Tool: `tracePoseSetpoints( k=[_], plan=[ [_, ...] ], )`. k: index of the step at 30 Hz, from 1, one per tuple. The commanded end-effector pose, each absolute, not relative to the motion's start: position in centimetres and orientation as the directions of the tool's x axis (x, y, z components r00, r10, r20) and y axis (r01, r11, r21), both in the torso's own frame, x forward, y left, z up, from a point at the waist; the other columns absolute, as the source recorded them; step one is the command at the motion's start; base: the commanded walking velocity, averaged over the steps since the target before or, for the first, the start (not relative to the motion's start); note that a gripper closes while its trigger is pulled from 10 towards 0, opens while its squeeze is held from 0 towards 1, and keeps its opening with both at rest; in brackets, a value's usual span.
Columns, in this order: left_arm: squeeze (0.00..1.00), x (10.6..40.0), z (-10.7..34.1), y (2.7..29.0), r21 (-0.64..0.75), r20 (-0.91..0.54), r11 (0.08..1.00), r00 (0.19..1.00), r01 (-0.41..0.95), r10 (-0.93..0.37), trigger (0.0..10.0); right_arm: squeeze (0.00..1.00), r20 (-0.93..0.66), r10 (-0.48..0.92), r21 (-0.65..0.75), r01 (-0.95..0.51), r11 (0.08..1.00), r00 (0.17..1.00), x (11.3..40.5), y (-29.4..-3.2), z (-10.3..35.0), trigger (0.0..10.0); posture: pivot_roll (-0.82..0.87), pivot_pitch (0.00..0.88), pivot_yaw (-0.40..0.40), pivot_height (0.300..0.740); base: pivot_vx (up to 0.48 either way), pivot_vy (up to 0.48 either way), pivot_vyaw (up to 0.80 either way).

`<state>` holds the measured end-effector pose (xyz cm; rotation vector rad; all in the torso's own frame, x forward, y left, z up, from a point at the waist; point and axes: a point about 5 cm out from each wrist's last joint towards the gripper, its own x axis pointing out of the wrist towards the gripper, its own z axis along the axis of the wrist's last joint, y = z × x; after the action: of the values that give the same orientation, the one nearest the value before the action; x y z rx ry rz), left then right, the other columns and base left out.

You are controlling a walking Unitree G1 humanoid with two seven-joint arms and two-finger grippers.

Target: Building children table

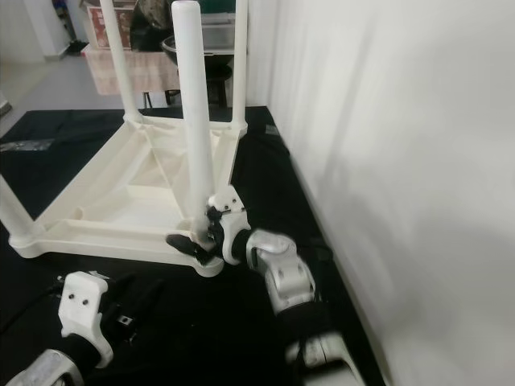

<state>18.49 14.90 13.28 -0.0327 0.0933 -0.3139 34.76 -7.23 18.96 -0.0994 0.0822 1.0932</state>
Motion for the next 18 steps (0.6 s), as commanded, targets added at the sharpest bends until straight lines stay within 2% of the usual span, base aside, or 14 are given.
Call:
tracePoseSetpoints(
  k=[1,2,3,5,8,9,12,13,18],
  plan=[
    [0.00,18.4,13.2,15.0,-0.045,-0.098,0.952,0.947,0.302,-0.305,10.0,0.00,-0.118,0.933,-0.043,-0.940,0.337,0.340,35.1,-7.1,19.1,10.0,0.07,0.000,-0.070,0.740,0.000,0.000,0.00],
    [0.00,18.4,13.2,15.0,-0.044,-0.097,0.953,0.948,0.301,-0.304,10.0,0.00,-0.131,0.947,-0.054,-0.956,0.288,0.293,35.5,-7.3,19.5,10.0,0.08,0.000,-0.071,0.740,0.000,0.000,0.00],
    [0.00,18.4,13.2,15.0,-0.044,-0.097,0.953,0.948,0.301,-0.304,10.0,0.00,-0.131,0.947,-0.054,-0.956,0.288,0.293,35.5,-7.3,19.5,10.0,0.08,0.000,-0.071,0.740,0.000,0.000,0.00],
    [0.00,18.4,13.2,15.1,-0.044,-0.096,0.953,0.949,0.299,-0.302,10.0,0.00,-0.135,0.973,-0.070,-0.981,0.181,0.189,35.6,-7.3,20.3,10.0,0.08,0.000,-0.071,0.740,0.000,0.000,0.00],
    [0.00,18.3,13.2,15.1,-0.040,-0.098,0.954,0.949,0.297,-0.299,10.0,0.00,-0.151,0.979,-0.058,-0.989,0.133,0.140,36.0,-7.0,20.8,10.0,0.09,0.000,-0.072,0.740,0.000,0.000,0.00],
    [0.00,18.3,13.2,15.1,-0.040,-0.099,0.954,0.949,0.296,-0.299,10.0,0.00,-0.161,0.978,-0.046,-0.991,0.126,0.132,36.3,-6.8,21.0,4.6,0.09,0.000,-0.073,0.740,0.000,0.000,0.00],
    [0.00,18.3,13.2,15.1,-0.041,-0.100,0.955,0.949,0.295,-0.298,10.0,0.00,-0.167,0.978,-0.039,-0.992,0.122,0.126,36.5,-6.7,21.1,4.6,0.09,0.000,-0.073,0.740,0.000,0.000,0.00],
    [0.00,18.3,13.2,15.1,-0.041,-0.101,0.955,0.950,0.293,-0.296,10.0,0.00,-0.163,0.979,-0.031,-0.992,0.123,0.126,36.6,-6.8,21.2,0.0,0.09,0.000,-0.077,0.740,0.000,0.000,0.00],
    [0.00,18.3,13.2,15.0,-0.045,-0.102,0.956,0.951,0.290,-0.293,10.0,0.00,-0.136,0.976,-0.014,-0.986,0.167,0.167,37.1,-7.5,21.0,0.0,0.09,0.000,-0.075,0.740,0.000,0.000,0.00]
  ],
)
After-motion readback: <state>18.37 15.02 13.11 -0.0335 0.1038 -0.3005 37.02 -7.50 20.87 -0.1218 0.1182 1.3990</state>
